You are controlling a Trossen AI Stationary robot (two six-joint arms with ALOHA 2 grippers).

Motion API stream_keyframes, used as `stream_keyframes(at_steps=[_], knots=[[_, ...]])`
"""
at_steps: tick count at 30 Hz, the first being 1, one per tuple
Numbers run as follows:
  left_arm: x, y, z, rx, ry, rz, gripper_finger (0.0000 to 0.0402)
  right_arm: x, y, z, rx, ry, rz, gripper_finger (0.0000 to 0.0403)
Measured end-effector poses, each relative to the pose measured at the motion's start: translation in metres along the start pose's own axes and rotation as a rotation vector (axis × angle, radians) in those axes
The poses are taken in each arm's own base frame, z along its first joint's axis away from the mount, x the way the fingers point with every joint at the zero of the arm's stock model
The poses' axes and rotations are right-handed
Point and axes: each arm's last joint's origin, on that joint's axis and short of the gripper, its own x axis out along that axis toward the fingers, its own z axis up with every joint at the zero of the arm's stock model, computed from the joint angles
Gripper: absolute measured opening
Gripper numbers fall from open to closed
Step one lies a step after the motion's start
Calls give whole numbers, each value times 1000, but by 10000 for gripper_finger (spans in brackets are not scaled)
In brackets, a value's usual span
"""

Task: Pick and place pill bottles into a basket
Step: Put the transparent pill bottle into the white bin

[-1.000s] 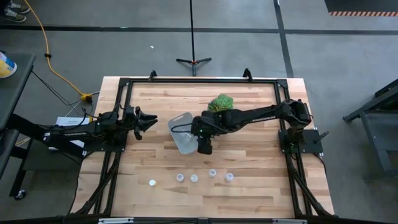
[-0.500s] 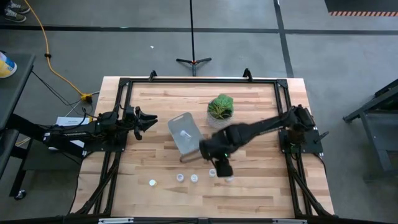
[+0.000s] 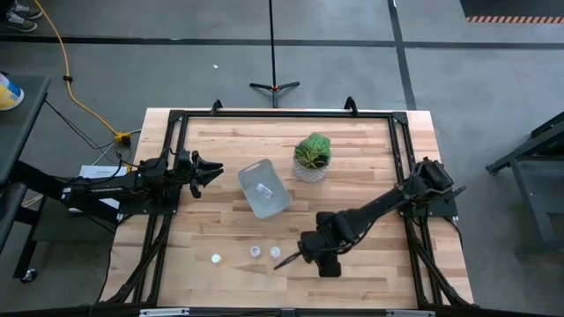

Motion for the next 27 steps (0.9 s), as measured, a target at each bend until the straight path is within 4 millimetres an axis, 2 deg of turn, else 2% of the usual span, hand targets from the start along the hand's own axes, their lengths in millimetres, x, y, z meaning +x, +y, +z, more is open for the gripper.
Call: stream_keyframes(at_steps=[5, 15, 27], knots=[[0, 0, 0, 0, 0, 0, 156, 15, -1, -11, 44, 39, -28, 243], [0, 0, 0, 0, 1, 0, 156, 36, -7, -18, 57, 29, -31, 241], [0, 0, 0, 0, 2, 0, 156, 40, -8, -18, 79, 3, -52, 228]])
